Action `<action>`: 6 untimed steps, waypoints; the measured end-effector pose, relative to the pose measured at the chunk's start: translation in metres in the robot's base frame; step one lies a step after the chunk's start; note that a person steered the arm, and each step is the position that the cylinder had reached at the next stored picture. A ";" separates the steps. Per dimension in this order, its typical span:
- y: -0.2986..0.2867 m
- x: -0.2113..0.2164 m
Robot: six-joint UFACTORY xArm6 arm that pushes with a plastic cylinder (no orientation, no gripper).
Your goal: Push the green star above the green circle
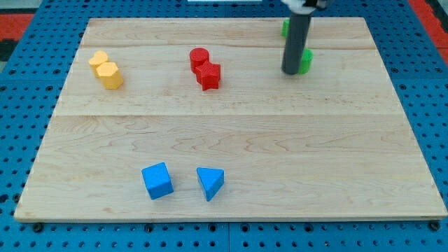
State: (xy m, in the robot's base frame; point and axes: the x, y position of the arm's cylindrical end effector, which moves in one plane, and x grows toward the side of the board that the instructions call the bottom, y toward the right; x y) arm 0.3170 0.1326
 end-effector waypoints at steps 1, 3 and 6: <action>0.004 -0.053; -0.048 -0.046; -0.040 -0.009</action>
